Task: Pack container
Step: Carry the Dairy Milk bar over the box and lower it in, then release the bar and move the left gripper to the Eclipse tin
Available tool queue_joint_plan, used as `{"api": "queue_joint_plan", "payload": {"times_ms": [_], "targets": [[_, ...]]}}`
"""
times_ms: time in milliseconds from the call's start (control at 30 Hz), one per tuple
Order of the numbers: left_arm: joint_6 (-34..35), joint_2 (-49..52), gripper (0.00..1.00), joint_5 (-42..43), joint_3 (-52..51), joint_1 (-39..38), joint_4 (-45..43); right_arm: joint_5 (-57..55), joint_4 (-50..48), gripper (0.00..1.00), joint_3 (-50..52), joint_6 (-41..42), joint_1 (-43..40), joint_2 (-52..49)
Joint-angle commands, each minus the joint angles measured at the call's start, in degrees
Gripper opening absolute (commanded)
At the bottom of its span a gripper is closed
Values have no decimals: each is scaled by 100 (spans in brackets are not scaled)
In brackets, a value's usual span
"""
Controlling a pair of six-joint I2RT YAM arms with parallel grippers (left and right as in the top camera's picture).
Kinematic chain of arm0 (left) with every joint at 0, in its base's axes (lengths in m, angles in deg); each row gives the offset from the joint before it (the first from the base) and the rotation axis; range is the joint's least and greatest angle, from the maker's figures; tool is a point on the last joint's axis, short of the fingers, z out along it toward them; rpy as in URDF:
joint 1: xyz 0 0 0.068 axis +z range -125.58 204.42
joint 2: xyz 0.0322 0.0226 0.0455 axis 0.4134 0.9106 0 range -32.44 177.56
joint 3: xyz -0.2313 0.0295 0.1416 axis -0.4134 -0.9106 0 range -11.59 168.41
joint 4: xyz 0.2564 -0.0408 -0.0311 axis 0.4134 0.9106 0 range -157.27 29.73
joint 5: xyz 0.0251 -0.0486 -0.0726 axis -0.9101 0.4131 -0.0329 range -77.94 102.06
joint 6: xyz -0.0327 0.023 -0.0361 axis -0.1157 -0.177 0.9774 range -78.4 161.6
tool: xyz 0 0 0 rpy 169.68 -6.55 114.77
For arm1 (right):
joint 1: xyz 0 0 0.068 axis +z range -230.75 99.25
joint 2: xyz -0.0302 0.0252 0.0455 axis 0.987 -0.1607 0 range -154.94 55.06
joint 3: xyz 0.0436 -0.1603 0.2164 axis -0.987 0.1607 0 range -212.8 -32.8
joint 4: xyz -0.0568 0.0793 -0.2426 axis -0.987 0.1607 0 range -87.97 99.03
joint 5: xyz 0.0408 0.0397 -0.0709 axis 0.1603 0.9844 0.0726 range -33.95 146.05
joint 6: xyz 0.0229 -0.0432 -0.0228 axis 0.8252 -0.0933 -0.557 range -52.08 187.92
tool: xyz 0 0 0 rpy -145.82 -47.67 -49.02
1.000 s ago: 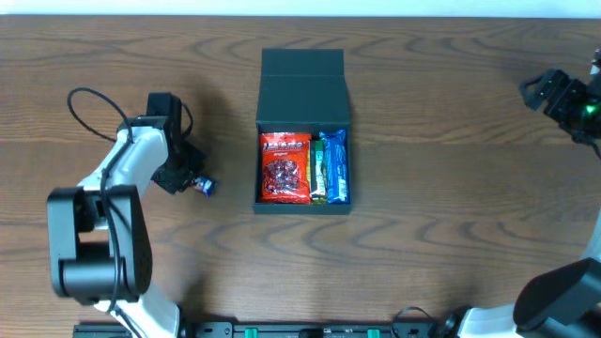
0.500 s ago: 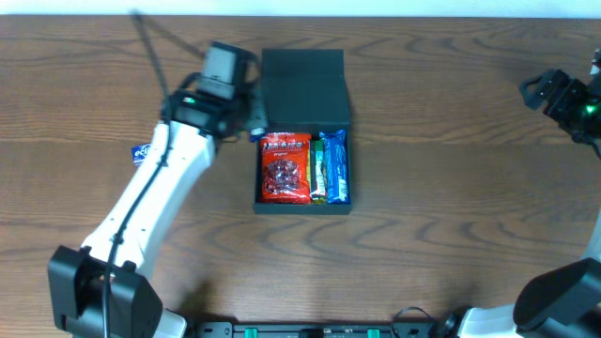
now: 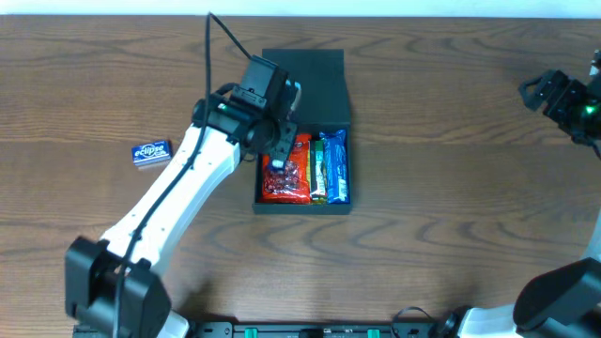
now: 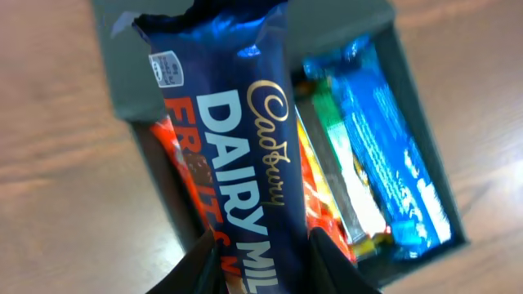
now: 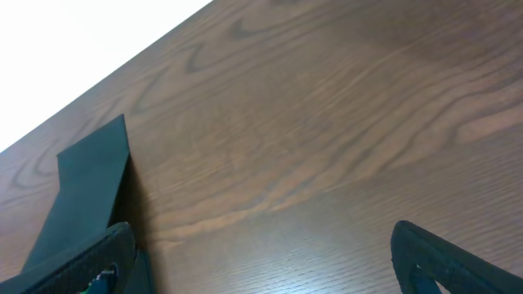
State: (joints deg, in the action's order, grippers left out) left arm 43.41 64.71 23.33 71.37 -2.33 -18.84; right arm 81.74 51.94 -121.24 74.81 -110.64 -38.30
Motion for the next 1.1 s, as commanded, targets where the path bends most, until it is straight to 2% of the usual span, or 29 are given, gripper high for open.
{"api": "queue_joint_plan", "payload": {"times_ms": [0,200,233,467,633,1067], "targets": [[-157,380,6,487,37,-68,96,-20,7,99,-70,-127,-46,-31],[354,887,6,181,153,-304,205,-20,7,99,-70,-142,-46,-31],[557,1010,6,186,166,-302,238,-20,9,99,-70,-142,-46,-31],[833,1276,6,186,166,-332,188,-20,9,99,-70,-144,-46,-31],[1451,1458,6,282,166,-363,111,-20,7,99,-70,-144,-46,-31],[1565,1593,6,431,166,-442,-225,-20,131,99,-70,-190,-39,-31]]}}
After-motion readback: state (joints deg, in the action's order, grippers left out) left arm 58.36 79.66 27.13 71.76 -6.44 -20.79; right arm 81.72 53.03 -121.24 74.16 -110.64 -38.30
